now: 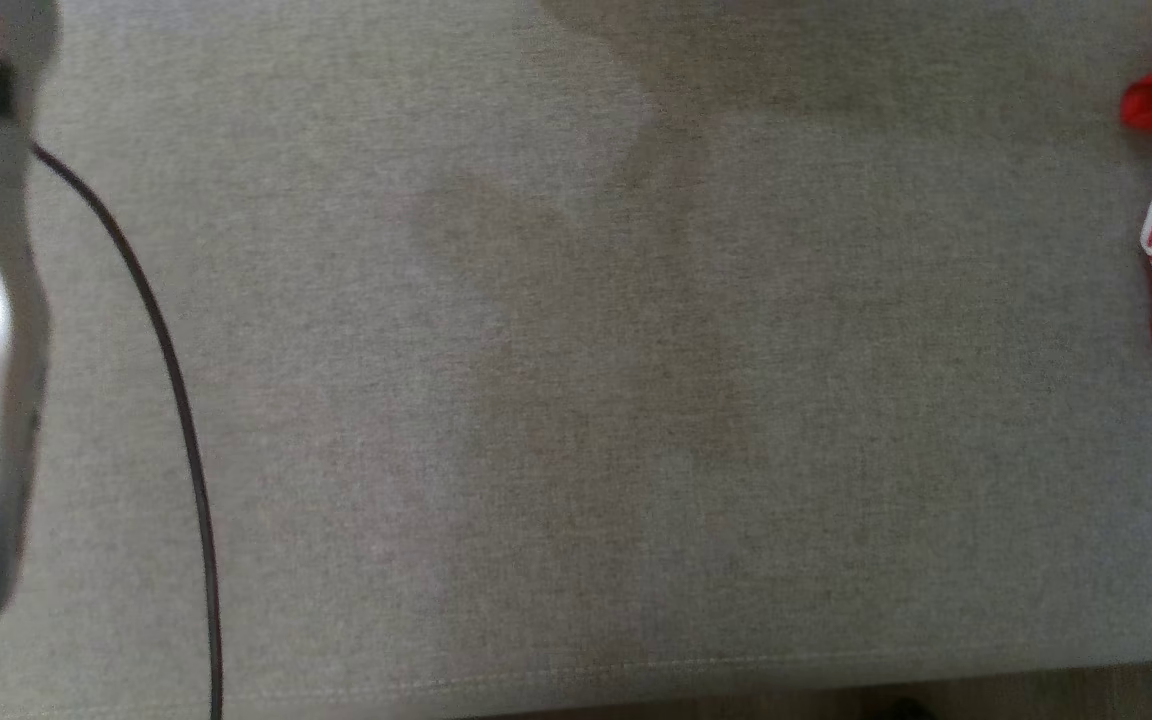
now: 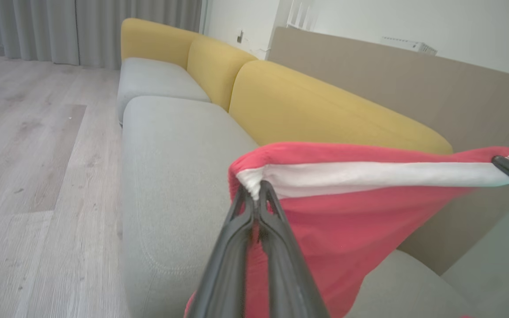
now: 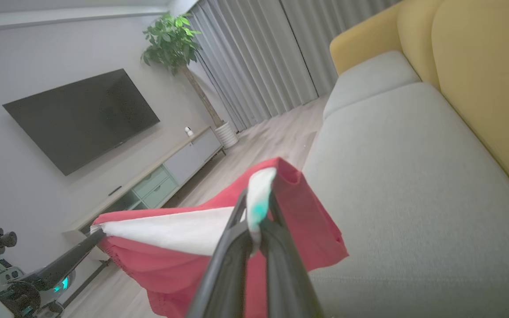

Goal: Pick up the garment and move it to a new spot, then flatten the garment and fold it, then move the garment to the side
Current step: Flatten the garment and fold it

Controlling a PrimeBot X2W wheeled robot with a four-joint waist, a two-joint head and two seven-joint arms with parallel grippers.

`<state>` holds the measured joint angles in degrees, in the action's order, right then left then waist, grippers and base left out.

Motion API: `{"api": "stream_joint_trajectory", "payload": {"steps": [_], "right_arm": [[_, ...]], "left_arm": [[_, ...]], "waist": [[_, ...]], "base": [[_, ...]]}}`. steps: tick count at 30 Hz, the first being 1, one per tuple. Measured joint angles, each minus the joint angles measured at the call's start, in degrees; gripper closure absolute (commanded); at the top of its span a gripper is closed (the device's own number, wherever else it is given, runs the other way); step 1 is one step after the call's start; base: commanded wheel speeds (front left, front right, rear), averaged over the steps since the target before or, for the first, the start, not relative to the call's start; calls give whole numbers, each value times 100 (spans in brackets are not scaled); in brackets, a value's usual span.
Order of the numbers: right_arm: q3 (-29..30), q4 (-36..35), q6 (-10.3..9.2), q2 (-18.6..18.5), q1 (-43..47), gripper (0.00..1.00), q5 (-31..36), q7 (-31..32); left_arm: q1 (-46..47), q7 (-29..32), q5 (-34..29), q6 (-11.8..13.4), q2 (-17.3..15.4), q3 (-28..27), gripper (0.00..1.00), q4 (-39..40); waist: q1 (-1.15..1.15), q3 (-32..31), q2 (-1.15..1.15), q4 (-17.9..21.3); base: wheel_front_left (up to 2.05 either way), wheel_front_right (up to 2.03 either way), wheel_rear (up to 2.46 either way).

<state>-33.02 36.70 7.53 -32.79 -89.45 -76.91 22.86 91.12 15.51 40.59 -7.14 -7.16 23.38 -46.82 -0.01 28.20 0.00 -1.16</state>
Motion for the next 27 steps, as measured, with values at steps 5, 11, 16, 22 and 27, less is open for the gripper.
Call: {"api": "stream_joint_trajectory", "payload": {"steps": [5, 11, 16, 22, 27], "right_arm": [[-101, -89, 0, 11, -563, 100, -8, -75], [-665, -403, 0, -112, -261, 100, -26, 120], [-1109, -782, 0, -439, 1029, 100, -366, 297], [-1522, -953, 0, -892, 2530, 100, -808, 474], [-1745, -924, 0, -984, 3316, 100, -1092, 654]], "left_arm": [[656, -196, 96, 0, 76, 33, 100, -421], [244, 21, 673, 0, 49, 644, 100, -408], [-1057, 324, 1444, 0, -255, 1521, 100, 330], [-2691, 1395, 2580, 0, -1358, 2825, 100, 1825], [-3496, 1628, 3215, 1, -2162, 3227, 100, 2819]], "waist": [[1, 57, 0, 95], [1, 72, 0, 113], [1, -62, 0, 140], [2, -546, 0, 172], [2, -1068, 0, 203]], "base": [[0, 0, 0], [0, 0, 0], [0, 0, 0], [0, 0, 0], [0, 0, 0]]}}
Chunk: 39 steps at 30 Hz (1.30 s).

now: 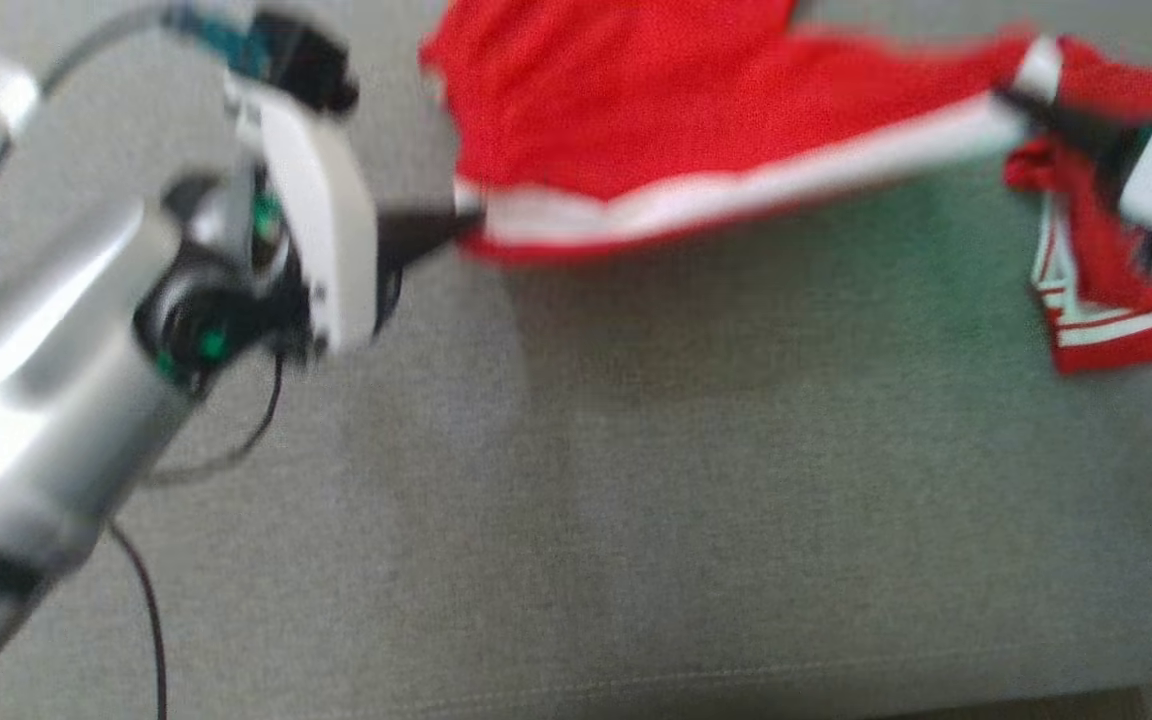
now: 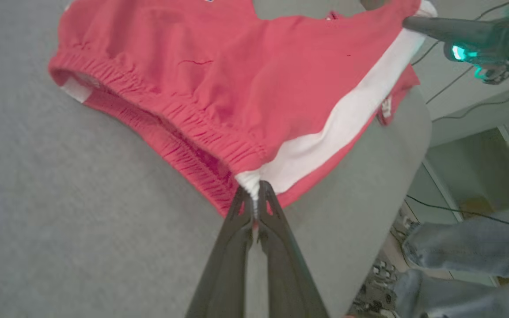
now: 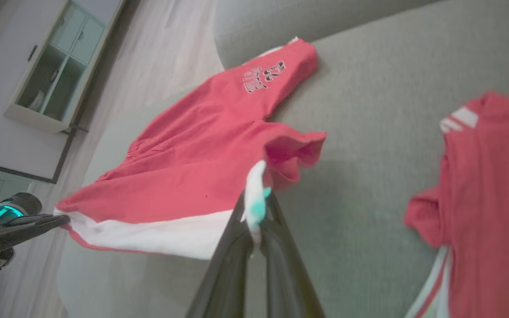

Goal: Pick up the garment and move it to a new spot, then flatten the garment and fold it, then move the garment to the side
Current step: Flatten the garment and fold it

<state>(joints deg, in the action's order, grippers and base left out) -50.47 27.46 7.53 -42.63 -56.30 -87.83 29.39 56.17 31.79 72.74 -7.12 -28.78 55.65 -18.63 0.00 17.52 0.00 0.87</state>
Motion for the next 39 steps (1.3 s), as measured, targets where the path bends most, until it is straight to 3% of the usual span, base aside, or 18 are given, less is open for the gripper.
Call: {"api": "stream_joint_trajectory", "payload": {"steps": [8, 15, 20, 24, 32, 39], "right_arm": [[-323, -169, 0, -312, 1057, 100, -523, 655], [-609, -443, 0, -580, 1482, 100, -701, 1157], [-569, -506, 0, -667, 1463, 100, -783, 1148], [-466, -274, 0, -699, 1266, 100, -1026, 1400], [-315, 604, 0, -642, -327, 100, -1302, 2132], [-565, 1550, 0, -287, -1276, 100, -1240, 2637]], "left_arm": [[-1043, 483, 889, -1, -834, 509, 100, 1149], [-1531, 748, 1281, -1, -1103, 681, 100, 1483], [-1556, 754, 1368, 0, -1085, 676, 100, 1496], [-1446, 1018, 1889, 65, -972, 538, 100, 1445], [-480, 1339, 2379, 266, -539, 74, 100, 1059], [-145, 1339, 2474, 264, -283, -134, 100, 666]], "waist": [[0, -796, 0, 20], [0, -1157, 0, -32], [0, -1068, 0, -145], [0, -853, 0, -274], [0, -190, 0, -611], [-1, 255, 0, -957]], "base": [[0, 0, 0], [0, 0, 0], [0, 0, 0], [0, 0, 0], [0, 0, 0], [0, 0, 0]]}}
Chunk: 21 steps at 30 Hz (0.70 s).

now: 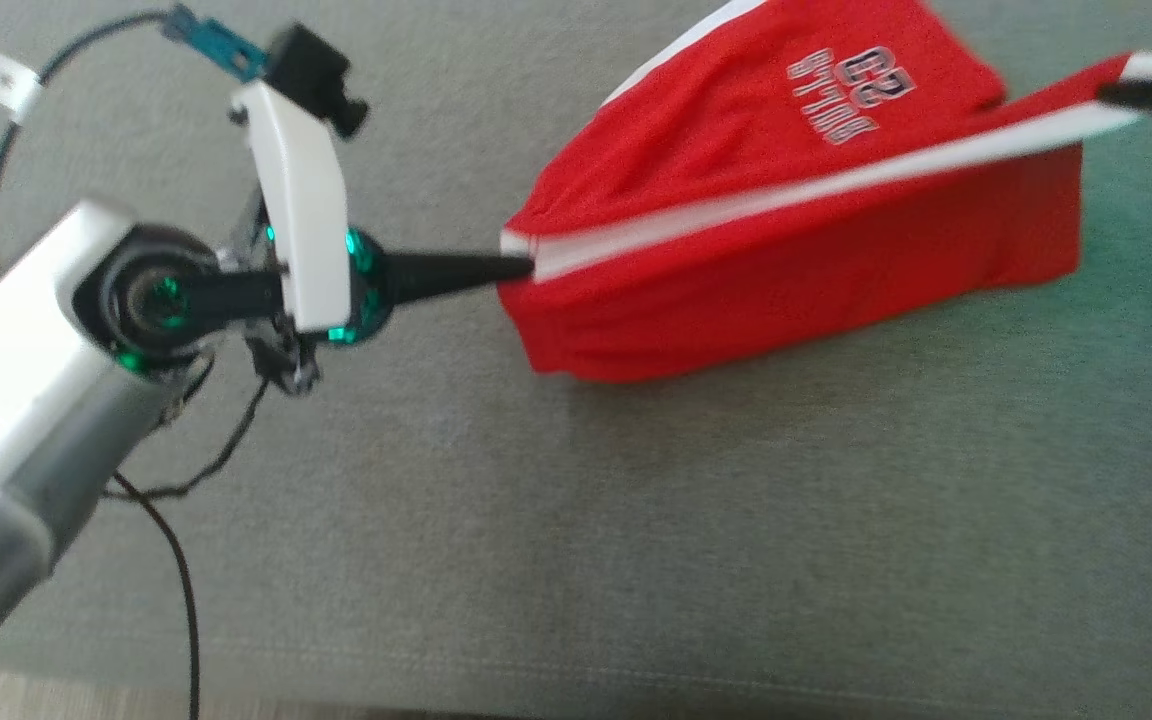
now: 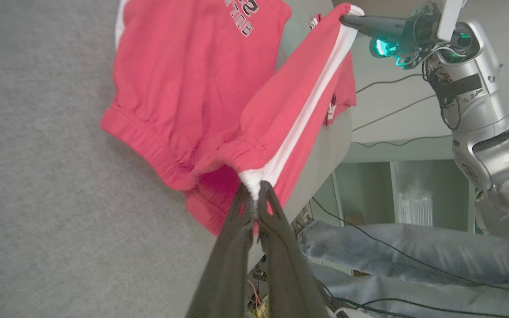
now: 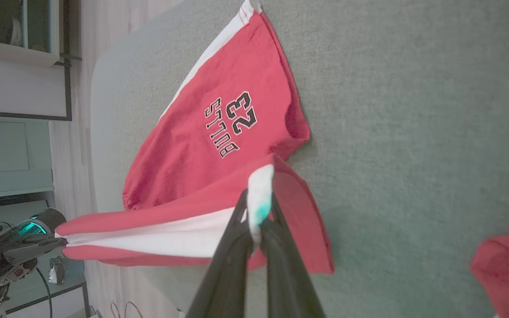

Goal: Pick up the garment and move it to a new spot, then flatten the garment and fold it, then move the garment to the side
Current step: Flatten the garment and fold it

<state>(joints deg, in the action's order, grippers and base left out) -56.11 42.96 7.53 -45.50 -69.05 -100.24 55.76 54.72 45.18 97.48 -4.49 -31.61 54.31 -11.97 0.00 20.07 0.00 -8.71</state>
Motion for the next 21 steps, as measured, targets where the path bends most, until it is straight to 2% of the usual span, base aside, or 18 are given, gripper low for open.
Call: {"api": "stream_joint_trajectory", "payload": {"steps": [12, 21], "right_arm": [[-321, 1412, 0, 625, -2009, 100, 555, 430], [-433, 2185, 0, 1084, -2709, 100, 813, 421]], "left_arm": [[636, -177, -13, -5, 533, -267, 100, -475], [938, -226, -112, -14, 844, -291, 100, -839]], "waist": [[-1, 849, 0, -593], [-1, 1377, 0, -878]], "base": [[0, 0, 0], [0, 0, 0]]}}
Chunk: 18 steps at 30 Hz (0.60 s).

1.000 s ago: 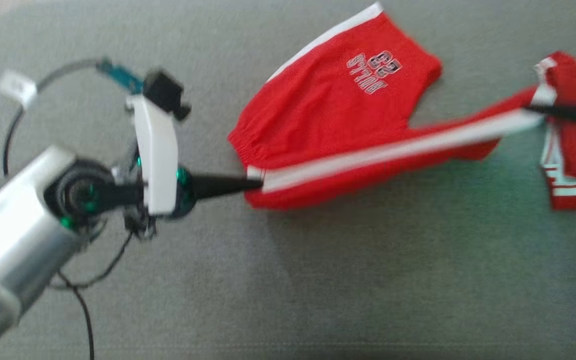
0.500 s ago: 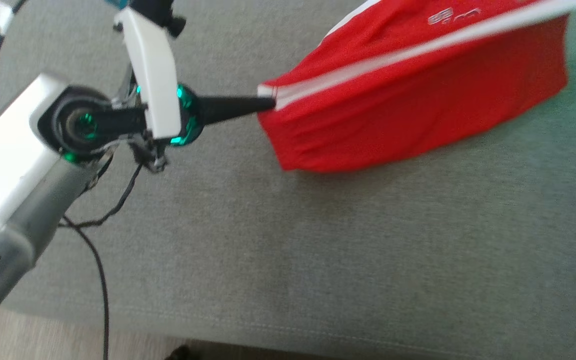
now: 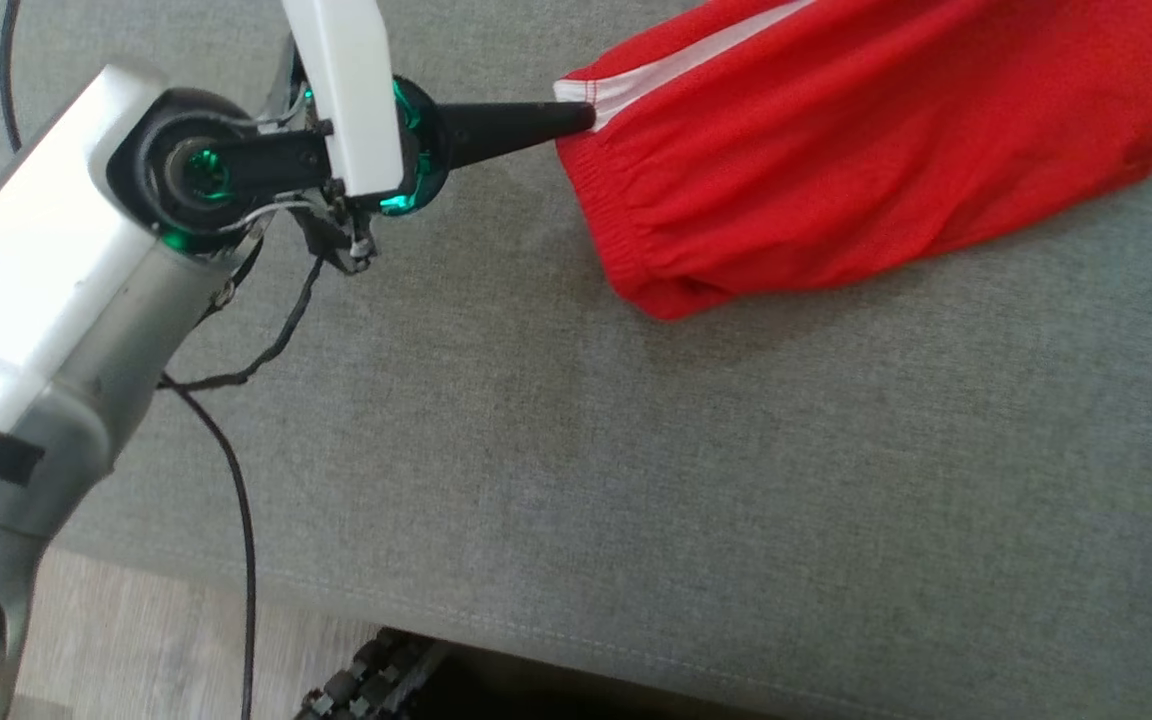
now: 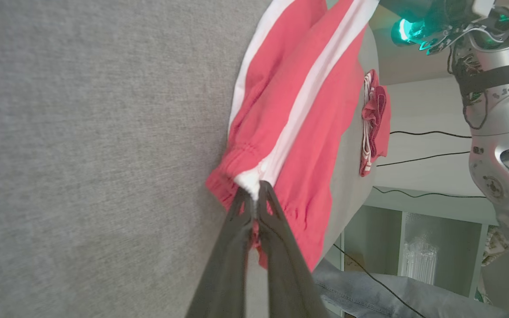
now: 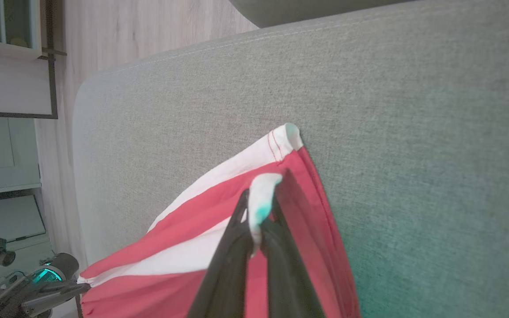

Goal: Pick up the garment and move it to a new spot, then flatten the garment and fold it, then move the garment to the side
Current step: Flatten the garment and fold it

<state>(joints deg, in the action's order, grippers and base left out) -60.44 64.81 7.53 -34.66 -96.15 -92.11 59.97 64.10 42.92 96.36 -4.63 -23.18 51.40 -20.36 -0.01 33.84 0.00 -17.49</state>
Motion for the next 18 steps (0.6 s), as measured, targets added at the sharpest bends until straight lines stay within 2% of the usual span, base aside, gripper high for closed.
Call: {"api": "stream_joint_trajectory", "payload": {"steps": [6, 7, 8, 9, 10, 14, 18], "right_arm": [[-16, 146, 0, 143, -102, 100, 89, -169], [-16, 146, 0, 146, -102, 87, 103, -204], [-15, 147, 0, 148, -102, 40, 102, -268], [-9, 147, 0, 152, -102, 0, 100, -333], [-3, 144, 0, 156, -101, 0, 99, -365], [51, 38, 0, 158, -56, 0, 80, -513], [236, -366, 0, 156, 58, 0, -55, -904]], "left_arm": [[83, -69, -122, -48, 82, 1, 100, -192], [118, -74, -176, -51, 85, 0, 100, -216], [141, -130, -229, -79, 86, -1, 100, -241], [159, -211, -281, -100, 96, -2, 49, -286], [183, -235, -316, -100, 111, 1, 0, -344], [193, -213, -318, -129, 132, 19, 0, -487], [193, -219, -398, -148, 129, 32, 0, -590]], "waist": [[0, 107, 0, -22], [0, 111, 0, -16], [1, 111, 0, -6], [1, 105, 0, 5], [1, 93, 0, 19], [1, 7, 0, 80], [1, -129, 0, 135]], "base": [[0, 0, 0], [0, 0, 0], [0, 0, 0], [0, 0, 0], [0, 0, 0], [0, 0, 0], [0, 0, 0]]}}
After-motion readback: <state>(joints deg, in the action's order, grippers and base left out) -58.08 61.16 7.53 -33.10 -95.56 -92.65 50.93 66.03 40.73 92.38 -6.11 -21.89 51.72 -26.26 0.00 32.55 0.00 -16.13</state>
